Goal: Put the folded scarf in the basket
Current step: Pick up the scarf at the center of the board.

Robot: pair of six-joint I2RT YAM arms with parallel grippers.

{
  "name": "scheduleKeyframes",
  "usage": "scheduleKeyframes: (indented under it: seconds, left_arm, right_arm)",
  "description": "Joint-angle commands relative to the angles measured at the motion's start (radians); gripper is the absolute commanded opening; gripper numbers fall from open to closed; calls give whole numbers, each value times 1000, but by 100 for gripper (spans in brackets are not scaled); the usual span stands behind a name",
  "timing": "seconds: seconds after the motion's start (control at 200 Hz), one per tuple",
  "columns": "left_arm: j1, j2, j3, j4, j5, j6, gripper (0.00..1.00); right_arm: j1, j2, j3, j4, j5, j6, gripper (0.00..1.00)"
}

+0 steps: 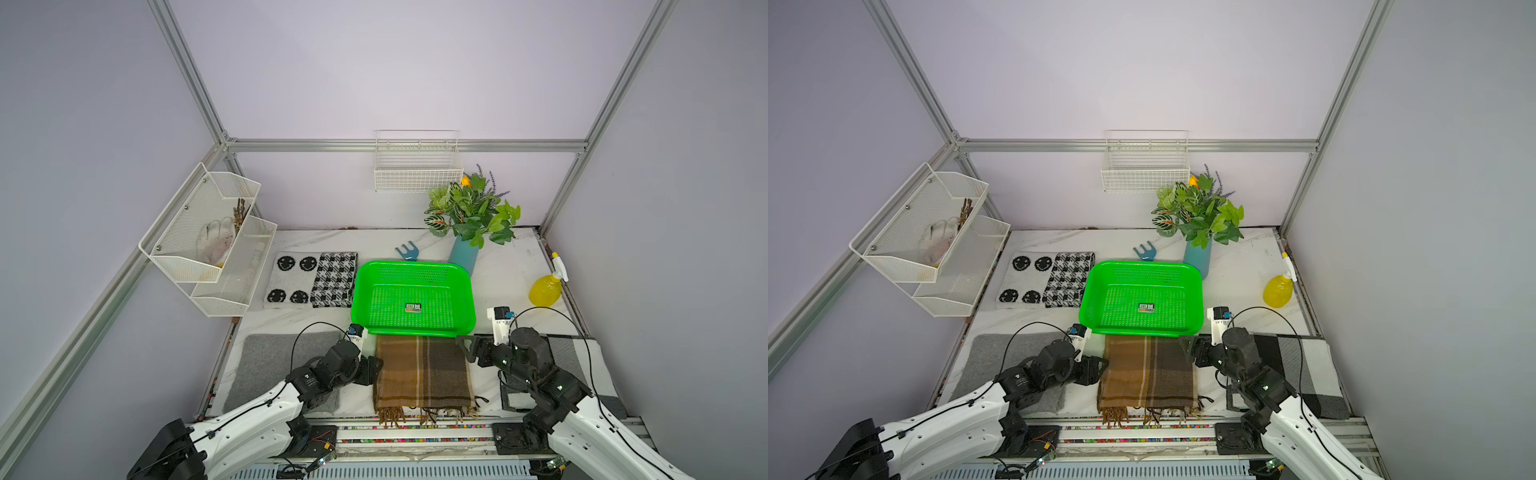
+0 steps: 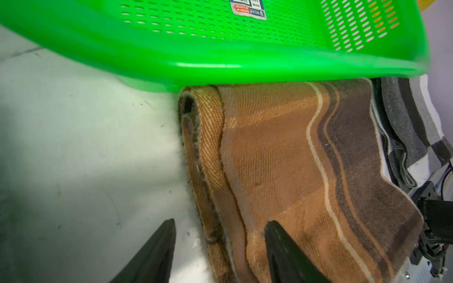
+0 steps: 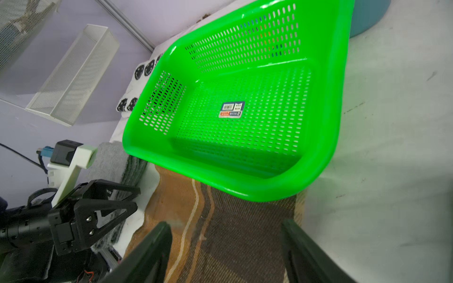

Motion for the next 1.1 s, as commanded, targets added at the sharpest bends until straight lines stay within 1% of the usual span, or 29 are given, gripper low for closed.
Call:
scheduleKeyframes:
  seconds: [0.0,0.045,0.11,0.235,0.365,0.445,0.525,0.6,0.675,0.84,1.095]
  left_arm:
    - [-17,34,-19,160,5,-37,65]
    - [-19,60,-24,187,9,-33,65]
    - [-21,101,-27,228,27,-29,67]
    - [-28,156,-25,255,47,-20,69]
    - [-29,179,-27,284,58,-18,70]
    - [-28,217,-18,307,91,-15,70]
    - [-33,238,-10,309,119,-19,69]
    - [-41,233,-21,301,85,-13,69]
    - [-41,232,-27,295,63,-6,70]
    - [-41,278,-23,331,101,-13,69]
    - [-50,314,-31,393,150,-26,60]
  right_arm:
    - [25,-10,-56,-19,33,39,76]
    - [30,11,-62,-23,43,39,76]
    - [50,56,-64,-11,22,49,76]
    - [104,125,-79,4,49,67,77]
    - [115,172,-130,58,-8,92,78]
    - [118,230,-119,53,-37,90,78]
    - [131,247,-113,46,1,93,78]
    - [147,226,-98,19,53,97,79]
    - [160,214,-115,33,101,110,78]
    - [164,324,-92,52,57,93,79]
    - [164,367,-118,151,-101,98,80]
